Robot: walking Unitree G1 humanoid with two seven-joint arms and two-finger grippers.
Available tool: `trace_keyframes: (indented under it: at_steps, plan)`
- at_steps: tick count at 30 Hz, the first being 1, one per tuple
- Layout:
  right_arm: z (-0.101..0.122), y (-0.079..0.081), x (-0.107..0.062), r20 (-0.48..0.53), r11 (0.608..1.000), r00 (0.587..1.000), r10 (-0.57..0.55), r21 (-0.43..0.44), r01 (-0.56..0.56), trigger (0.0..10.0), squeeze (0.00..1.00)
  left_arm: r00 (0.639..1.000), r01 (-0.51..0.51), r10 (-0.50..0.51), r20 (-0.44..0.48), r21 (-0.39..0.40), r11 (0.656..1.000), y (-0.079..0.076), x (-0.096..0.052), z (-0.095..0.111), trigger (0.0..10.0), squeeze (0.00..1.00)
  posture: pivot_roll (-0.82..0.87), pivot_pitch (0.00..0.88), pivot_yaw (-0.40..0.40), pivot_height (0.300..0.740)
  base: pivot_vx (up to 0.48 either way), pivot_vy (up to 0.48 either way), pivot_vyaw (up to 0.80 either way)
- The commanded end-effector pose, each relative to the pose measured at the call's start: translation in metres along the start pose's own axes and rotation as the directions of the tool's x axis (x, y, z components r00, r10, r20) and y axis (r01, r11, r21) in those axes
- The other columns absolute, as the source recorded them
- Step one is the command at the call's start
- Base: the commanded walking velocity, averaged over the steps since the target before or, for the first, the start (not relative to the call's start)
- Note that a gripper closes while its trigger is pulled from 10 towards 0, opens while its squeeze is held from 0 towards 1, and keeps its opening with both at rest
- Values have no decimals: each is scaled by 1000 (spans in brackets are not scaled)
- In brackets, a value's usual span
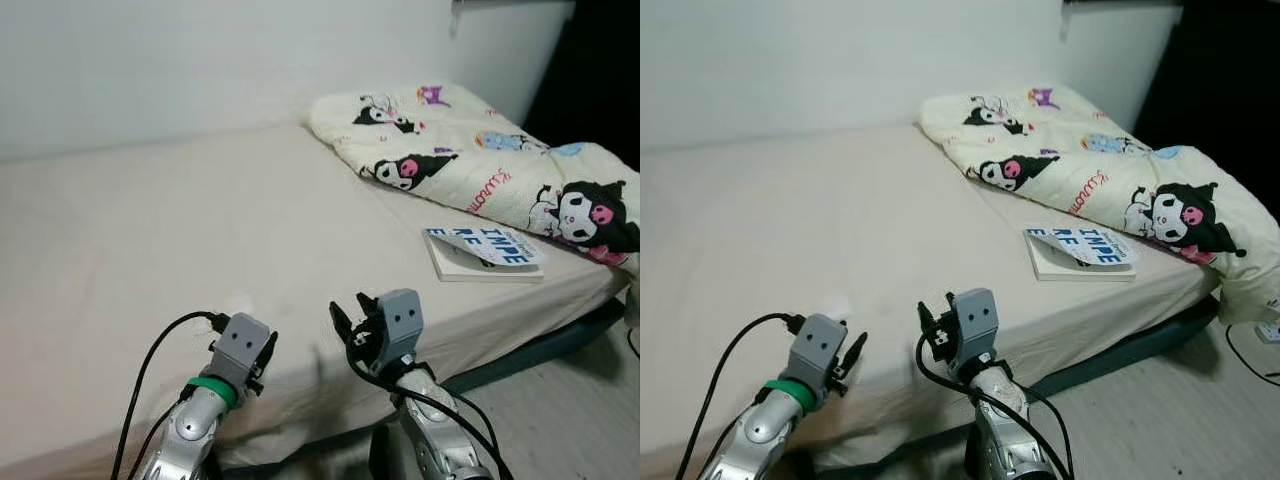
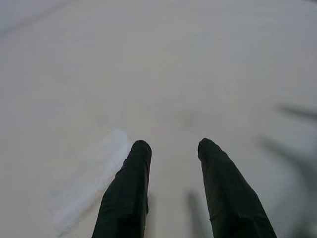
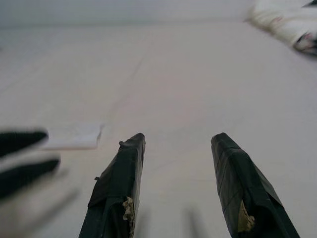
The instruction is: Clean up the room
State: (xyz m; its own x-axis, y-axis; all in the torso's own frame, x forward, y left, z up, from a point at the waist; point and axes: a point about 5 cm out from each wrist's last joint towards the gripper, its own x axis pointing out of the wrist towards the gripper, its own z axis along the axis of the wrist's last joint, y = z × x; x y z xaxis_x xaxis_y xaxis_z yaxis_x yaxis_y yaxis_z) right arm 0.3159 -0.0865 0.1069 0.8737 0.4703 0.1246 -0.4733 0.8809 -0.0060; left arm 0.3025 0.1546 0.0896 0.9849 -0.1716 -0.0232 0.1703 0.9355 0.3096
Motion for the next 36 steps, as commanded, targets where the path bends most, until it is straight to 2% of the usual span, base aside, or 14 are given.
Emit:
trace_keyframes:
  at_steps: [1, 2, 7, 10, 14, 17, 18, 22, 24, 25, 29, 32, 33, 36]
  plan:
    - [-1, 1, 0, -9, 1000, 1000, 13, 20, -13, 10000, 0, 998, -58, 58, -28, -2, 998, 11, -7, -6, 10000, 0, -43, 84, 15, 535, 0, 0, 0]
    - [-2, 0, 2, -15, 999, 1000, 20, 28, -20, 10000, 0, 994, -101, 100, -31, -15, 995, 19, -10, -4, 10000, 0, -32, 93, 12, 535, 0, 0, 0]
    - [-2, 5, 9, -28, 996, 997, 77, 43, -76, 10000, 0, 979, -200, 198, -45, -32, 979, 38, -16, -3, 10000, 0, -2, 130, 4, 535, 0, 0, 0]
    - [0, 8, 12, -27, 994, 995, 97, 44, -96, 10000, 0, 970, -232, 231, -71, -3, 973, 42, -16, -5, 10000, 0, 6, 145, 3, 535, 0, 0, 0]
    - [6, 10, 18, -12, 993, 994, 108, 45, -108, 10000, 0, 970, -201, 199, -141, 3, 980, 35, -3, -9, 10000, 0, 4, 169, 5, 535, 0, 0, 0]
    - [12, 7, 19, 11, 995, 996, 84, 44, -85, 10000, 0, 963, -186, 169, -208, -64, 980, 27, 19, -7, 10000, 0, -24, 200, 21, 535, 0, 0, 0]
    - [14, 5, 18, 21, 997, 997, 71, 43, -71, 10000, 0, 964, -182, 160, -212, -90, 979, 23, 30, -2, 10000, 0, -43, 213, 31, 535, 0, 0, 0]
    - [15, 2, 12, 29, 998, 998, 47, 43, -49, 10000, 0, 960, -207, 187, -210, -77, 975, 24, 43, 5, 10000, 0, -66, 225, 41, 535, 0, 0, 0]
    - [13, -1, 4, 29, 999, 999, 22, 45, -23, 10000, 0, 934, -292, 275, -229, -46, 955, 35, 52, 10, 10000, 0, -89, 232, 53, 535, 0, 0, 0]
    - [13, -1, 4, 29, 999, 999, 22, 45, -23, 10000, 0, 934, -292, 275, -229, -46, 955, 35, 52, 10, 10000, 0, -89, 232, 53, 535, 0, 0, 0]
    - [7, -6, -16, 15, 998, 999, -40, 51, 40, 10000, 0, 871, -436, 423, -252, 4, 900, 71, 57, 14, 10000, 0, -125, 251, 79, 535, 0, 0, 0]
    - [4, -7, -23, 5, 996, 998, -66, 56, 66, 10000, 0, 811, -517, 521, -266, 90, 851, 93, 50, 7, 10000, 0, -130, 262, 90, 535, 0, 0, 0]
    - [4, -7, -23, 5, 996, 998, -66, 56, 66, 10000, 0, 811, -517, 521, -266, 90, 851, 93, 50, 7, 10000, 0, -130, 262, 90, 535, 0, 0, 0]
    - [4, -7, -25, 2, 996, 997, -72, 60, 72, 10000, 0, 777, -535, 561, -286, 169, 828, 102, 42, -3, 10000, 0, -125, 266, 92, 535, 0, 0, 0]
